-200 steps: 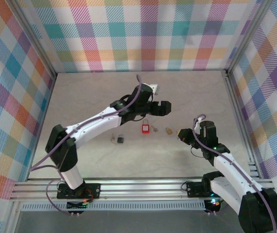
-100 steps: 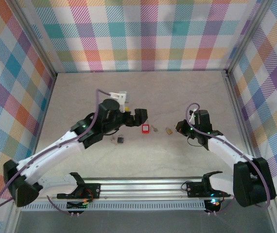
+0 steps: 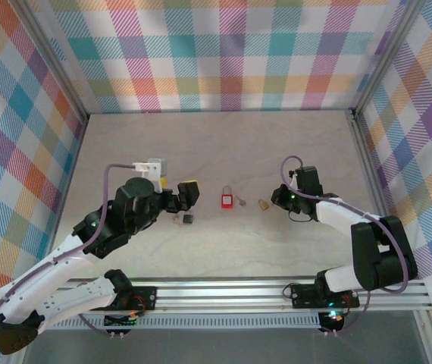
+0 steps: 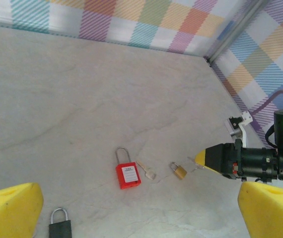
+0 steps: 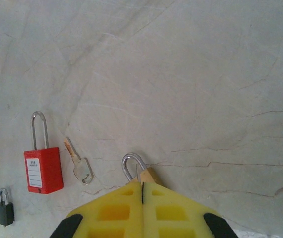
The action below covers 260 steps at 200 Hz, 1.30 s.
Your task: Lock with the key
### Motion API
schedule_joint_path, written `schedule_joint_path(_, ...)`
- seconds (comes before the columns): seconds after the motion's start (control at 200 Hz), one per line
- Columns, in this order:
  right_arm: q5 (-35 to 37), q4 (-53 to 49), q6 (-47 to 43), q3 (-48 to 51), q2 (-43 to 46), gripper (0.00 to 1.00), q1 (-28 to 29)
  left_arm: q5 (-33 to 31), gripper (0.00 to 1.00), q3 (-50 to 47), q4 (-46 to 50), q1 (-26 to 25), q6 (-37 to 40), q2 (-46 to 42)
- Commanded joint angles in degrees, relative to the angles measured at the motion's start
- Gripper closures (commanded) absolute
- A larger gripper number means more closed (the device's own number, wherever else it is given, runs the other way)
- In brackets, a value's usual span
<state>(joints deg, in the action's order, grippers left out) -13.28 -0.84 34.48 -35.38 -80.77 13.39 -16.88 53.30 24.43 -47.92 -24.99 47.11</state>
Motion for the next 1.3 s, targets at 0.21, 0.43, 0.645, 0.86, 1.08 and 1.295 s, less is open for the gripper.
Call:
schedule_joint_path(0.21, -0.10, 1.19, -2.74, -3.05, -4.68, 1.00, -0.38, -4.27, 0.00, -1.94, 0.33, -0.80, 1.66, -2.69)
schedule_joint_path(0.43, -1.08, 0.62, -3.62, -4.25, -6.86, 1.00, -0.42, -4.38, 0.00, -2.11, 0.19, -0.85, 1.79, -2.42)
schedule_joint_path(0.645, -1.20, 0.49, -3.94, -4.44, -8.30, 1.00, -0.39, -4.47, 0.00, -2.35, 0.10, -0.85, 1.79, -1.97)
schedule_joint_path(0.86, -1.57, 0.55, -4.02, -4.60, -8.85, 0.92, -0.31, -4.61, 0.00, -2.41, 0.01, -0.86, 1.80, -1.76)
schedule_joint_path(1.08, -1.84, 0.17, -4.33, -4.56, -8.53, 0.84, -0.29, -5.00, 0.00, -2.87, -0.16, -0.79, 1.99, -1.86)
schedule_joint_path(1.295, -1.78, -0.28, -4.51, -4.57, -8.09, 0.79, -0.29, -5.00, 0.00, -2.87, -0.16, -0.85, 1.98, -1.82)
